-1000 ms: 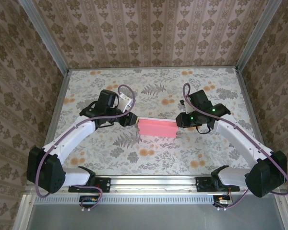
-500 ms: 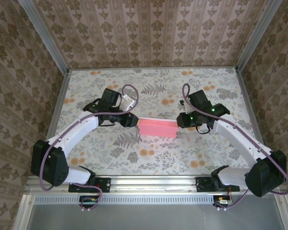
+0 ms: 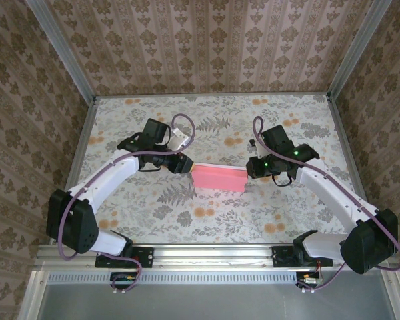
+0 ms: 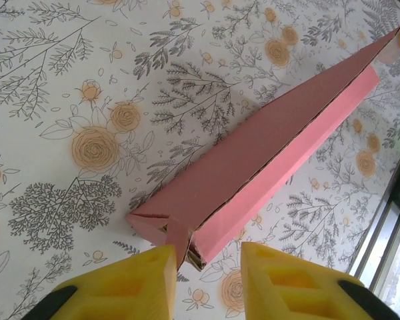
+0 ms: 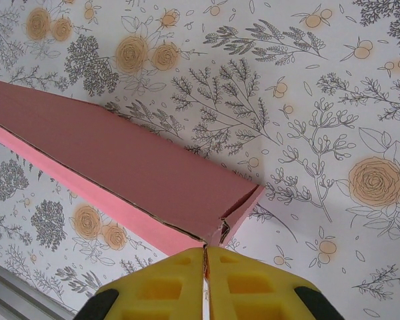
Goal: Fold the paper box
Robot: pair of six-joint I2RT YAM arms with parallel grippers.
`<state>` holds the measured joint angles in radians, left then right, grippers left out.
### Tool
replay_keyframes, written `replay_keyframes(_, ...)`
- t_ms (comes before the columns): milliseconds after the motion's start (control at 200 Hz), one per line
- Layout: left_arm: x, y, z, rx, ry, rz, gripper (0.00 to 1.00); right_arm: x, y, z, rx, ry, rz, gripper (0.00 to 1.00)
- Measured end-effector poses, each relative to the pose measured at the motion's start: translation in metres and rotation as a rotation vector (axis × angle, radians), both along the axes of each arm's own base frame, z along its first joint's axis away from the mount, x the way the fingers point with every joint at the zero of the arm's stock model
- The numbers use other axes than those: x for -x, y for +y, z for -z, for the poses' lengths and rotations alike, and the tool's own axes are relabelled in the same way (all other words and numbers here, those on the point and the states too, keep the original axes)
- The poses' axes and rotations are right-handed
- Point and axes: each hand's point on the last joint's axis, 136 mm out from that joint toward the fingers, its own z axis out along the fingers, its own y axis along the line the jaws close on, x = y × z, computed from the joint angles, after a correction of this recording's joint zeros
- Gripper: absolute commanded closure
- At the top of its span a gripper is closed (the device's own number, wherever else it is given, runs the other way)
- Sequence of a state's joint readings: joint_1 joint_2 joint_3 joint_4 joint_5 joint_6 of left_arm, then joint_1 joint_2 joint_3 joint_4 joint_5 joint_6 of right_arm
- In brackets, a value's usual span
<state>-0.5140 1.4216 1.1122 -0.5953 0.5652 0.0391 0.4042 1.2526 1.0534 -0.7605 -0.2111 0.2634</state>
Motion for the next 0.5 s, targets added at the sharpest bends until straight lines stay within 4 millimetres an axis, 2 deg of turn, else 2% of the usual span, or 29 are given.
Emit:
replay_keyframes(170, -0.0056, -0.0001, -0.004, -0.006, -0.01, 0.002, 0.74, 0.0, 0.0, 0.0, 0.0, 0.0, 0.0, 0.9)
replay_keyframes(225, -0.0066, -0.0005, -0.004, -0.008, -0.007, 0.002, 0.77, 0.0, 0.0001, -0.0001, 0.0, 0.0, 0.0, 0.9)
replay_keyframes(500, -0.005, 0.0004, 0.0051, -0.028, 0.025, 0.005, 0.81, -0.0001, 0.0, -0.0002, 0.0, -0.001, 0.0, 0.92)
